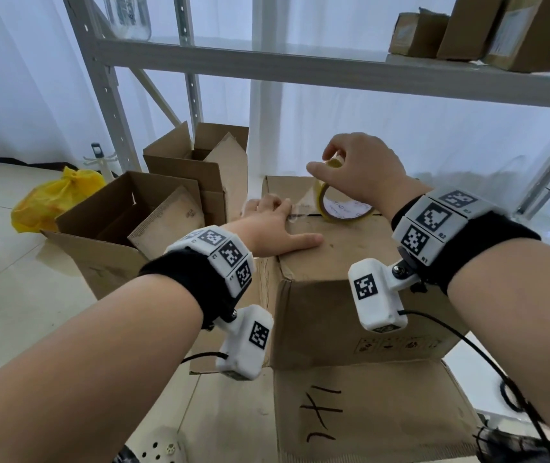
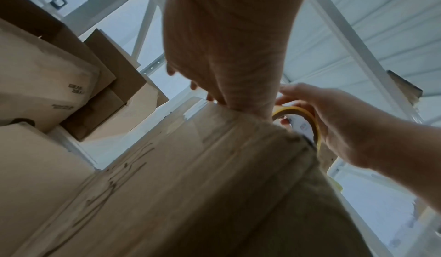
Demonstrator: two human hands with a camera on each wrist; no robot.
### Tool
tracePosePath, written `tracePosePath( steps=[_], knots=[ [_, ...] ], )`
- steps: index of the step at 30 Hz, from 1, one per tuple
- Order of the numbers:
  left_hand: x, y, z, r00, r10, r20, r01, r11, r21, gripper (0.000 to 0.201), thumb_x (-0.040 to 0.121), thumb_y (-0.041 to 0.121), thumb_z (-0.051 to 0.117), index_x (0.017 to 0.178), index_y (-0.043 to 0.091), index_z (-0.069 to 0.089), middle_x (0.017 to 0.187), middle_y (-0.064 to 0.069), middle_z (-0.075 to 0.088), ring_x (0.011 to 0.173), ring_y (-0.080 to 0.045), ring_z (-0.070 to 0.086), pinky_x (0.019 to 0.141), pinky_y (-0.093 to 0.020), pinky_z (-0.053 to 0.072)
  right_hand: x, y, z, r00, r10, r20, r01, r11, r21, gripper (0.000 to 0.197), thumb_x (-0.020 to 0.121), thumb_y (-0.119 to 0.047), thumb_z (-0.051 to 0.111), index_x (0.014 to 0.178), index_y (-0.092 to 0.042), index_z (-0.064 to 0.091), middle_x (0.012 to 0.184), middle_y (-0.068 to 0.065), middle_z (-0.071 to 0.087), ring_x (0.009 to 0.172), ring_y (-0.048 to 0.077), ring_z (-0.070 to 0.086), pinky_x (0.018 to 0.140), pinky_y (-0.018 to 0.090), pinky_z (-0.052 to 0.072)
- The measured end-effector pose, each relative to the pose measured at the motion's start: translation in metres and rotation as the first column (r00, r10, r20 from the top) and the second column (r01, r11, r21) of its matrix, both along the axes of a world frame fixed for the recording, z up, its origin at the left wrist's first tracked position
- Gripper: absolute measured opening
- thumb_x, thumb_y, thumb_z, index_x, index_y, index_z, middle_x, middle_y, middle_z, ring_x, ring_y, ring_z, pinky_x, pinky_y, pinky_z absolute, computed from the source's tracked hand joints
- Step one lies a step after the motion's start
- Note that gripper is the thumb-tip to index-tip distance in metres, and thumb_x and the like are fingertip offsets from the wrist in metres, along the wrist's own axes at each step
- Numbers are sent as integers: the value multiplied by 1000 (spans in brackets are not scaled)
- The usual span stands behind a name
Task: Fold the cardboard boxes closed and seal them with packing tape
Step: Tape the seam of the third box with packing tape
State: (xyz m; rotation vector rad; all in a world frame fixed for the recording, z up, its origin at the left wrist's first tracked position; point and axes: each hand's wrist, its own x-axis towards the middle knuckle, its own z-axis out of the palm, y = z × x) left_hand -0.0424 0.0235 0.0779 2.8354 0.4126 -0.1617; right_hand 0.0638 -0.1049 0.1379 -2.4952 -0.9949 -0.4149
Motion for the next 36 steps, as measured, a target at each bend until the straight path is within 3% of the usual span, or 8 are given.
tracePosePath(
  steps=[4,10,14,17,21,24,32,36],
  knots=[
    [5,8,2,998,1,-61,-14,977,-214,106,78,72,50,152,23,-7,158,3,-20,147,-21,0,119,-38,8,6,-13,-7,990,-18,-142,35,993,113,53,81,-60,61,113,-17,57,101,-1,54,94,17,50,79,32,42],
    [7,35,22,990,-17,-140,-2,991,-134,102,84,64,50,151,22,-14,157,8,-22,147,-18,4,117,-33,8,-2,1,-4,987,15,-162,9,989,146,57,80,-58,65,114,-13,55,101,-1,51,93,16,47,77,27,36],
    [5,41,28,986,-7,-165,-5,997,-71,89,91,60,43,152,23,-10,160,4,-7,147,-16,7,116,-32,7,-3,19,-5,982,21,-189,7,989,146,44,84,-49,62,111,-15,56,103,1,54,94,17,49,78,28,39],
    [11,37,15,995,-14,-100,19,998,52,77,96,57,31,152,19,-5,160,0,-7,147,-14,-2,118,-37,-3,0,26,-6,971,-3,-240,42,987,157,33,85,-44,56,107,-19,59,107,0,59,98,19,53,85,35,46],
    [21,34,6,995,-29,-92,41,990,132,77,95,61,22,152,16,-4,159,-1,-12,145,-13,-15,118,-36,-9,5,36,-4,971,-44,-236,73,991,113,30,84,-44,52,98,-20,63,98,-3,63,94,18,56,82,35,48],
    [22,36,6,994,-41,-101,51,994,97,79,94,63,21,152,16,-6,159,-2,-13,146,-13,-10,118,-34,-6,7,41,1,984,-67,-167,71,997,17,28,83,-42,56,95,-18,65,92,-2,63,90,17,57,73,30,45],
    [18,36,9,989,-57,-134,71,992,101,80,94,64,21,151,17,-9,159,0,-13,146,-12,-9,118,-36,-5,13,26,7,984,-174,-42,159,957,-242,28,80,-38,61,94,-14,66,93,2,64,89,22,59,71,32,44],
    [16,34,12,986,-39,-160,58,992,116,79,95,63,21,152,16,-7,159,-1,-13,146,-13,-9,118,-39,-7,19,20,8,972,-222,-83,194,946,-261,43,81,-57,56,95,-16,60,93,-1,60,92,22,53,77,35,36]
  ],
)
